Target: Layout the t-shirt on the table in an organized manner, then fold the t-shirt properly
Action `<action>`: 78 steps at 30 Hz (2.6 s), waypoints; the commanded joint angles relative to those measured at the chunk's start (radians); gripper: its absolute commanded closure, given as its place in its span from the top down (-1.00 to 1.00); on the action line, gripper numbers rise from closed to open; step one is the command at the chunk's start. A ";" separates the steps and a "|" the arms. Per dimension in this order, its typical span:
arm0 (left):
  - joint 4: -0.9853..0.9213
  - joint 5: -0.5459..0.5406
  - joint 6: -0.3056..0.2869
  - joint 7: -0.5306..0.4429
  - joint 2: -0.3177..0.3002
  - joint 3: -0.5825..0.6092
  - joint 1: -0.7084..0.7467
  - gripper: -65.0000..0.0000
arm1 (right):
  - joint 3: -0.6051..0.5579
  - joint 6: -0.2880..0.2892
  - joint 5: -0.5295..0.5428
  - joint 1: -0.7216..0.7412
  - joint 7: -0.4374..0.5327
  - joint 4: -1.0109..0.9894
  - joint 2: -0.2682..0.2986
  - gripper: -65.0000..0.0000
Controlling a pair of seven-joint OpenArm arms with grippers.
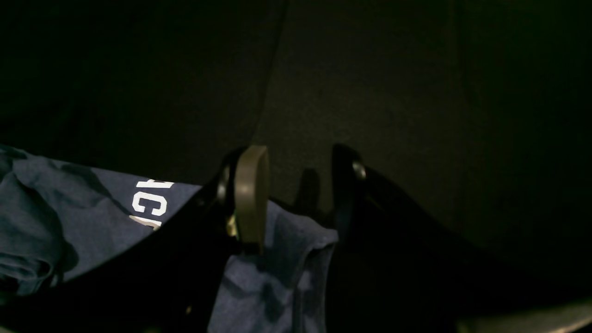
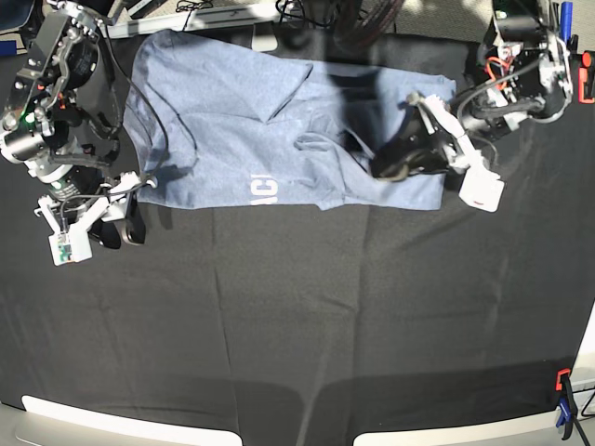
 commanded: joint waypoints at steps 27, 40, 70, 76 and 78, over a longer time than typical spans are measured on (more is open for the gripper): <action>0.018 0.435 0.001 -0.396 -0.004 0.373 -0.005 -0.09 | 0.003 0.003 0.013 0.013 0.006 0.017 0.013 -0.31; 0.017 0.521 0.000 -0.397 -0.004 0.009 -0.002 -0.09 | 0.004 0.003 0.026 0.013 -0.079 0.017 0.018 -0.31; 0.016 0.510 -0.003 -0.423 -0.029 -0.115 0.000 -0.09 | 0.185 0.114 0.377 -0.155 -0.217 -0.424 0.165 0.41; 0.016 0.510 -0.003 -0.422 -0.029 -0.115 0.000 -0.09 | 0.152 0.126 0.380 -0.155 -0.217 -0.429 0.160 0.41; 0.016 0.510 -0.003 -0.422 -0.029 -0.115 0.000 -0.09 | 0.115 0.126 0.380 -0.155 -0.211 -0.429 0.160 0.41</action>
